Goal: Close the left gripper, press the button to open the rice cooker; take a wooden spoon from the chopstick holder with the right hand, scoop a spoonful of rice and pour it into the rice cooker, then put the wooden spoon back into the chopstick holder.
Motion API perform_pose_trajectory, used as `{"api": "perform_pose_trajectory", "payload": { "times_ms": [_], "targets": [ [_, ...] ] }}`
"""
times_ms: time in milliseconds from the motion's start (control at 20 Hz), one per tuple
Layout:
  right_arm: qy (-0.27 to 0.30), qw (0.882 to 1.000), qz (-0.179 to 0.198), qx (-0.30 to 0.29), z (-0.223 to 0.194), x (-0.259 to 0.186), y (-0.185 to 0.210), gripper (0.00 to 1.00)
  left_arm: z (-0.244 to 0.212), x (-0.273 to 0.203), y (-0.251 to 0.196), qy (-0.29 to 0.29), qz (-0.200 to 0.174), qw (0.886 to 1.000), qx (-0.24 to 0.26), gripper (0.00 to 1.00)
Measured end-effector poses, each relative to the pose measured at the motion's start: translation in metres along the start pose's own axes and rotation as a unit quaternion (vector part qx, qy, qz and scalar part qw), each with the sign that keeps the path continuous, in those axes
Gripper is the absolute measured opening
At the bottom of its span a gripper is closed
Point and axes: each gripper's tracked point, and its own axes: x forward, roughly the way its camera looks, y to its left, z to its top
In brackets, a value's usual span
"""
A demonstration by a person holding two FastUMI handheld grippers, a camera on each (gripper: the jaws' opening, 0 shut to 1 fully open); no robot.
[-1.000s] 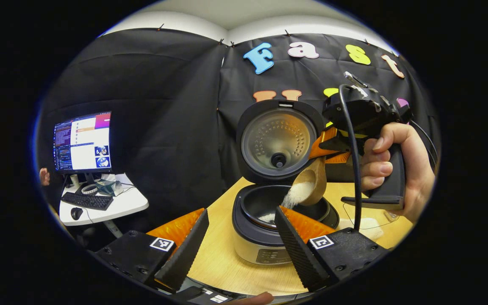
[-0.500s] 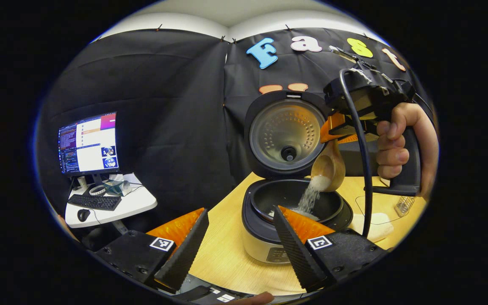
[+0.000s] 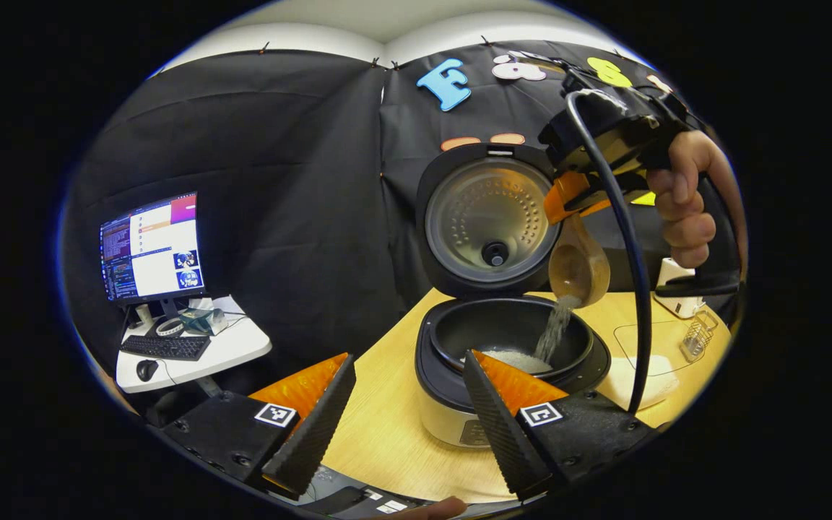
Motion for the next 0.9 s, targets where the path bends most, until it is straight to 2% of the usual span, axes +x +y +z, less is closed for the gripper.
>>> {"api": "perform_pose_trajectory", "payload": {
  "times_ms": [300, 500, 700, 850, 900],
  "targets": [
    [-0.007, 0.995, 0.010, -0.097, 0.002, -0.006, 0.015, 0.03, -0.008, 0.003, 0.008, 0.007, 0.024, 0.999, 0.020, 0.96],
    [-0.022, 0.986, 0.004, -0.168, 0.000, -0.008, 0.023, 0.04, -0.006, 0.004, 0.011, 0.009, 0.033, 0.999, 0.019, 0.96],
    [-0.042, 0.982, -0.002, -0.185, 0.003, -0.017, 0.024, 0.01, -0.003, 0.005, 0.008, 0.008, 0.030, 0.999, 0.010, 0.96],
    [-0.044, 0.982, -0.006, -0.182, 0.004, -0.024, 0.013, 0.03, 0.003, 0.002, 0.001, -0.002, 0.024, 1.000, 0.010, 0.96],
    [-0.044, 0.983, -0.009, -0.177, 0.004, -0.027, 0.006, 0.03, 0.005, 0.002, -0.002, -0.003, 0.022, 1.000, 0.009, 1.00]
  ]
}}
